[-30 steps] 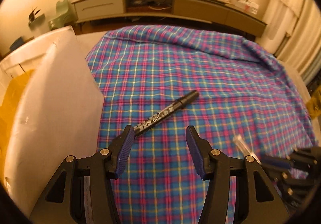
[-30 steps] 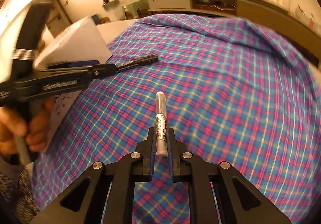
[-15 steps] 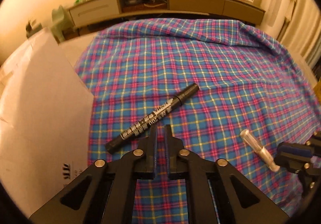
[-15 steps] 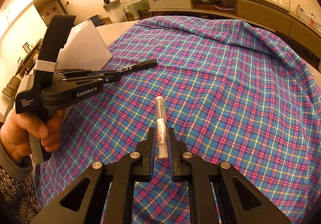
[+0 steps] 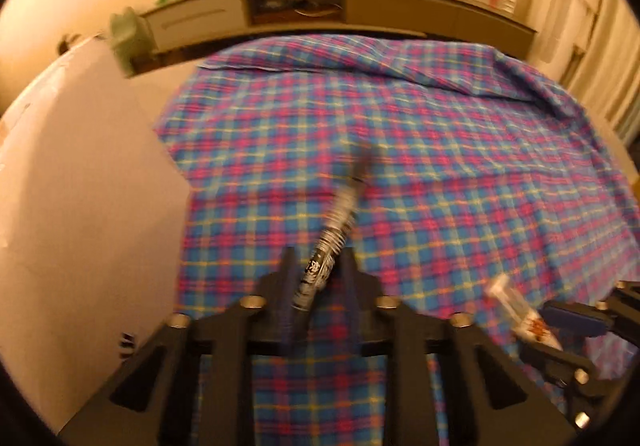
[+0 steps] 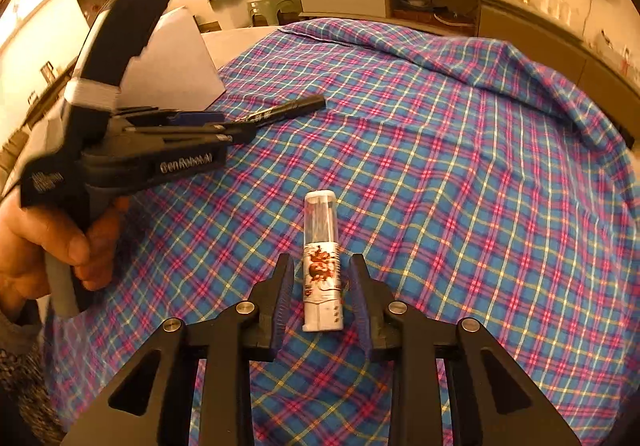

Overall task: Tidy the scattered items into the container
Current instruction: 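Grasp the clear glue tube with the right tool while the left tool grasps the black marker, then carry the black marker in the left tool while the right tool carries the glue tube over the box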

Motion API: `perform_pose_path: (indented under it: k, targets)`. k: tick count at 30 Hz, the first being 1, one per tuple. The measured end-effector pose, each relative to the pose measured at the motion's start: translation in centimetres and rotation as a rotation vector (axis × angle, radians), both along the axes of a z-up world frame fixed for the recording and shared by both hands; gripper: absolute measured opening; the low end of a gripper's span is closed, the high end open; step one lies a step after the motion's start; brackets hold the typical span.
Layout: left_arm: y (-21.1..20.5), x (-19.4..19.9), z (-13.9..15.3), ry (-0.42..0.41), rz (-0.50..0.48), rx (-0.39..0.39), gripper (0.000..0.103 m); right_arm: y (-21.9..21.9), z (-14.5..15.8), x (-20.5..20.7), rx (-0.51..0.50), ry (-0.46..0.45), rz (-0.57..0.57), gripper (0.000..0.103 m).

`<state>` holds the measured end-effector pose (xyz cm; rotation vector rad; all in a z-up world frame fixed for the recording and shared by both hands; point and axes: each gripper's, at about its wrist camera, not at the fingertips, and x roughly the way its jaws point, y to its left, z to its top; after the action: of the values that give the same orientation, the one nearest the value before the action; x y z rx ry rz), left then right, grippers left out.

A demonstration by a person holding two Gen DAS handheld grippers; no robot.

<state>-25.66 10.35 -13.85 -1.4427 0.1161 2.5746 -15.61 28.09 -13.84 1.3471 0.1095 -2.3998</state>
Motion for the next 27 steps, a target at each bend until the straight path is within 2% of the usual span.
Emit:
perform_pose_path:
  k: [3, 5, 7, 9, 10, 13, 19, 23, 27]
  targets:
    - [1.0, 0.5, 0.1, -0.025, -0.029, 0.019, 0.013, 0.1, -0.1, 0.2, 0.033, 0.006, 0.011, 0.021]
    - [1.2, 0.7, 0.1, -0.005, -0.012, 0.011, 0.016, 0.3, 0.0, 0.2, 0.043, 0.006, 0.012, 0.021]
    - [0.7, 0.6, -0.1, 0.023, 0.031, -0.001, 0.030, 0.7, -0.1, 0.0, 0.035, 0.002, 0.007, 0.021]
    - [0.6, 0.6, -0.2, 0.037, 0.032, 0.004, 0.028, 0.8, -0.2, -0.1, 0.033, 0.003, 0.005, 0.021]
    - [0.7, 0.7, -0.2, 0.031, 0.021, 0.004, 0.014, 0.8, -0.3, 0.0, 0.034, 0.004, 0.005, 0.021]
    - [0.9, 0.8, 0.1, 0.007, 0.008, 0.047, 0.013, 1.0, -0.2, 0.0, 0.015, 0.001, -0.003, 0.021]
    - [1.2, 2.1, 0.6, -0.005, -0.007, 0.084, 0.013, 1.5, 1.5, 1.1, -0.046, 0.003, -0.028, 0.021]
    - [1.2, 3.8, 2.0, 0.013, -0.012, 0.106, 0.013, 1.4, 2.5, 1.8, -0.071, 0.003, -0.047, 0.021]
    - [0.8, 5.8, 4.5, 0.065, -0.031, 0.132, 0.013, 1.0, 3.5, 2.7, -0.095, 0.011, -0.067, 0.021]
